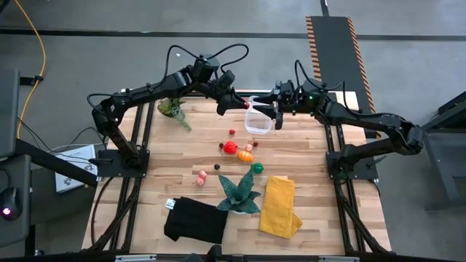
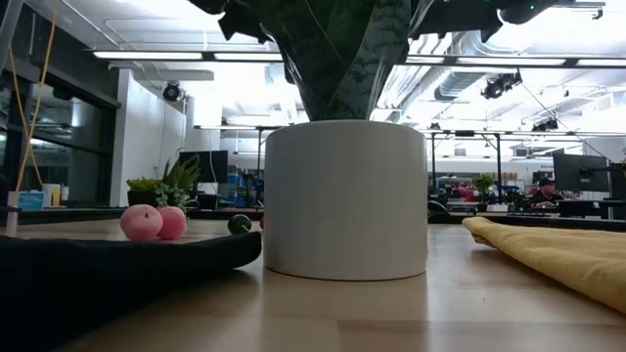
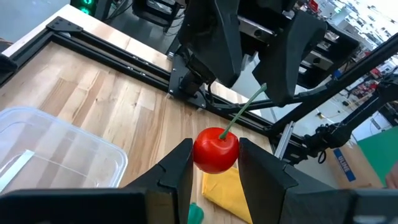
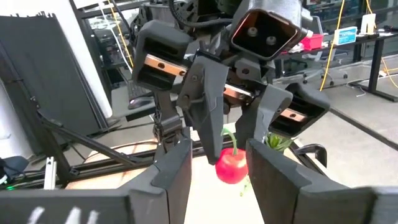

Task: Pick and placing Produce into tupperware
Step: Put the bottom red cherry into the transparent container

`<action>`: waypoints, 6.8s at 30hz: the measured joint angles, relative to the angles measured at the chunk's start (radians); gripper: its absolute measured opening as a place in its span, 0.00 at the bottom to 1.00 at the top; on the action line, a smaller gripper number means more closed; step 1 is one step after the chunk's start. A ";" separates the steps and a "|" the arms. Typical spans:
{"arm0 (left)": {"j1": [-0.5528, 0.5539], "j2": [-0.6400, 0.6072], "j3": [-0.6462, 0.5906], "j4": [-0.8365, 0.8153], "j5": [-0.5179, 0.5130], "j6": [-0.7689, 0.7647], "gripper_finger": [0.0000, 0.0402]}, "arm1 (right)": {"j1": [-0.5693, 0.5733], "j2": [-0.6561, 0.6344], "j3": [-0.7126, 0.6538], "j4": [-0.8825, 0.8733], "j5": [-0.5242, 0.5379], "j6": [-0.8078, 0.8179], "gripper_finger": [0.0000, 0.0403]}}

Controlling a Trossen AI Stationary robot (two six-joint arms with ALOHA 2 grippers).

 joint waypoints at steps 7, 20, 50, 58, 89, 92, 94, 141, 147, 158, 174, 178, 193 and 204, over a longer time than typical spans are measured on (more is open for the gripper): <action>-0.018 0.000 0.000 -0.001 0.005 0.008 0.26 | 0.001 0.000 0.000 -0.002 -0.005 0.000 0.35; -0.037 0.000 0.000 -0.019 -0.025 0.025 0.26 | 0.001 0.000 0.000 -0.006 -0.023 0.000 0.35; -0.037 0.000 0.000 -0.019 -0.041 0.023 0.26 | 0.032 0.046 0.001 0.034 0.005 -0.009 0.35; -0.037 0.000 0.000 -0.021 -0.041 0.024 0.26 | 0.032 0.046 0.001 0.041 0.005 -0.008 0.35; -0.037 0.000 0.000 -0.021 -0.041 0.025 0.26 | 0.032 0.046 0.001 0.043 0.049 -0.008 0.20; -0.037 0.000 0.000 -0.021 -0.041 0.025 0.26 | 0.032 0.046 0.001 0.043 0.049 -0.008 0.20; -0.037 0.000 0.000 -0.021 -0.041 0.025 0.26 | 0.032 0.046 0.000 0.043 0.049 -0.009 0.17; -0.037 0.000 0.000 -0.033 -0.083 0.018 0.54 | -0.014 0.045 0.000 0.043 0.053 0.010 0.00; -0.031 0.000 0.000 -0.100 -0.173 0.034 0.56 | -0.023 0.045 0.000 0.043 0.053 0.011 0.00; -0.030 0.000 0.000 -0.122 -0.176 0.033 0.54 | -0.079 0.045 0.000 -0.112 0.086 0.028 0.00; -0.030 0.000 0.000 -0.094 -0.118 -0.011 0.44 | -0.142 0.106 -0.001 -0.302 0.095 0.010 0.00; -0.030 0.000 0.000 -0.087 -0.113 -0.028 0.42 | -0.150 0.174 -0.001 -0.304 0.094 0.019 0.00; -0.030 -0.001 0.000 -0.088 -0.032 -0.030 0.41 | -0.200 0.256 -0.001 -0.310 0.050 0.079 0.00; -0.029 -0.079 0.000 -0.102 -0.024 -0.015 0.35 | -0.213 0.293 0.191 -0.567 0.105 -0.025 0.00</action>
